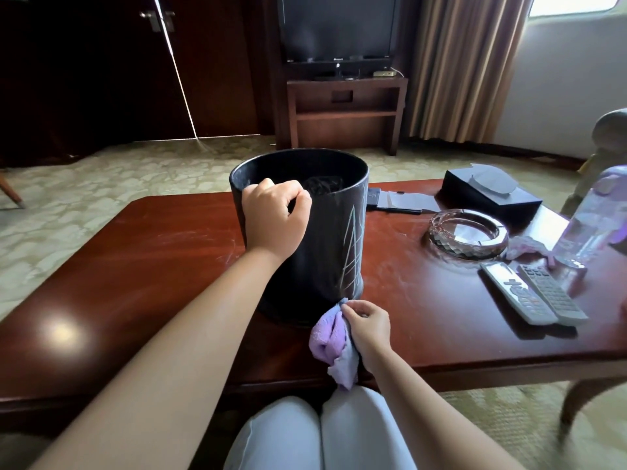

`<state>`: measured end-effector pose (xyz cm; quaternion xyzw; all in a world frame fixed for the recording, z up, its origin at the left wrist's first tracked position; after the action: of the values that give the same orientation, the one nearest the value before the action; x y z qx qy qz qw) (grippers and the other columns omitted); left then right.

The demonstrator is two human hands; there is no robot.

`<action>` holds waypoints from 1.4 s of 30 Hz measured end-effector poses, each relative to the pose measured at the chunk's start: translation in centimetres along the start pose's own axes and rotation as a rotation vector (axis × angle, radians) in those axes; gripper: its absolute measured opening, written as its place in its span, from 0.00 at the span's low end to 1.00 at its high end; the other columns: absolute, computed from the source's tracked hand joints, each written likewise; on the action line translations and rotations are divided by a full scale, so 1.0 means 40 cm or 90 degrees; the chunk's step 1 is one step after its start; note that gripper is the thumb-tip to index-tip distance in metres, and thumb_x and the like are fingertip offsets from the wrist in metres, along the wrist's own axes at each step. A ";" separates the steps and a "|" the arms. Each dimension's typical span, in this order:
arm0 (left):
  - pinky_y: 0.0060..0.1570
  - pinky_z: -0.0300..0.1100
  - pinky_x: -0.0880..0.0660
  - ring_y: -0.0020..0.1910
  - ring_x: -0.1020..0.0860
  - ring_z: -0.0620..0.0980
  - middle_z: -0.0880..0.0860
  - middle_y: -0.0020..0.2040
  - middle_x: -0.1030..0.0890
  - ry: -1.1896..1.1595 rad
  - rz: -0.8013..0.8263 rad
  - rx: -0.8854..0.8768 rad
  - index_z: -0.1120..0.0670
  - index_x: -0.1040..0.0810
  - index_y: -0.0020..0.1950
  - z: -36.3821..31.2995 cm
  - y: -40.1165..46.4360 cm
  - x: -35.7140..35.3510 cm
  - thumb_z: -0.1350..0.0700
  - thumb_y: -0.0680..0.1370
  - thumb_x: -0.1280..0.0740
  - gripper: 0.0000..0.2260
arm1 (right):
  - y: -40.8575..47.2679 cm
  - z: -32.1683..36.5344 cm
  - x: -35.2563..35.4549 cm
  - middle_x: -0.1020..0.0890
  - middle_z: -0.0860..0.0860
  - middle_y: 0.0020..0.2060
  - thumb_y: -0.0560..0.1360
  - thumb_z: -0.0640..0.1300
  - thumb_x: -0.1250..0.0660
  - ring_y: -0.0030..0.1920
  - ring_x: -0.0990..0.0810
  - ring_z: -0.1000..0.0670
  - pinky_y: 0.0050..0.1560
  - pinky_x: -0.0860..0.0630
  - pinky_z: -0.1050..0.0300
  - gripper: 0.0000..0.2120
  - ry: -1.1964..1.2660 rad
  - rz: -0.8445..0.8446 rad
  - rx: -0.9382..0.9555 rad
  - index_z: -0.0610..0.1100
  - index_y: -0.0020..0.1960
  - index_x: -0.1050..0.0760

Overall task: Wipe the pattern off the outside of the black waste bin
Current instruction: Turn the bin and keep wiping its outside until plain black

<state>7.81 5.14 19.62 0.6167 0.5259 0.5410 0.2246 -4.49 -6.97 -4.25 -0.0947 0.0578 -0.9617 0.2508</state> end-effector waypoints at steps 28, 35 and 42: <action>0.40 0.43 0.41 0.30 0.31 0.52 0.49 0.24 0.31 -0.005 0.014 -0.002 0.51 0.36 0.27 -0.001 0.000 0.001 0.51 0.74 0.45 0.15 | -0.047 0.214 0.031 0.18 0.53 0.37 0.72 0.41 0.31 0.43 0.20 0.53 0.43 0.32 0.70 0.04 0.069 -0.151 0.052 0.45 0.44 0.17; 0.38 0.42 0.44 0.29 0.33 0.51 0.48 0.23 0.33 -0.003 0.011 -0.002 0.52 0.37 0.27 0.000 0.000 0.001 0.51 0.74 0.45 0.15 | -0.042 0.280 0.042 0.17 0.53 0.38 0.71 0.41 0.31 0.43 0.20 0.55 0.47 0.31 0.66 0.04 0.073 -0.159 0.077 0.47 0.42 0.18; 0.39 0.42 0.44 0.30 0.32 0.52 0.50 0.24 0.30 0.004 0.028 0.006 0.56 0.33 0.27 0.005 -0.001 -0.003 0.51 0.74 0.45 0.17 | -0.046 0.265 0.042 0.18 0.53 0.38 0.72 0.42 0.31 0.43 0.21 0.55 0.44 0.34 0.70 0.03 0.061 -0.137 0.049 0.46 0.44 0.18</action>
<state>7.98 5.11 19.49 0.6274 0.5154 0.5453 0.2084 -4.57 -6.88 6.65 -0.0444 0.0225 -0.9880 0.1462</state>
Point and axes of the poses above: each hand's wrist, its own y-axis towards the middle knuckle, its own x-axis out of the back of the hand, z = x × y, the point moved 8 cm from there along y, towards the middle knuckle
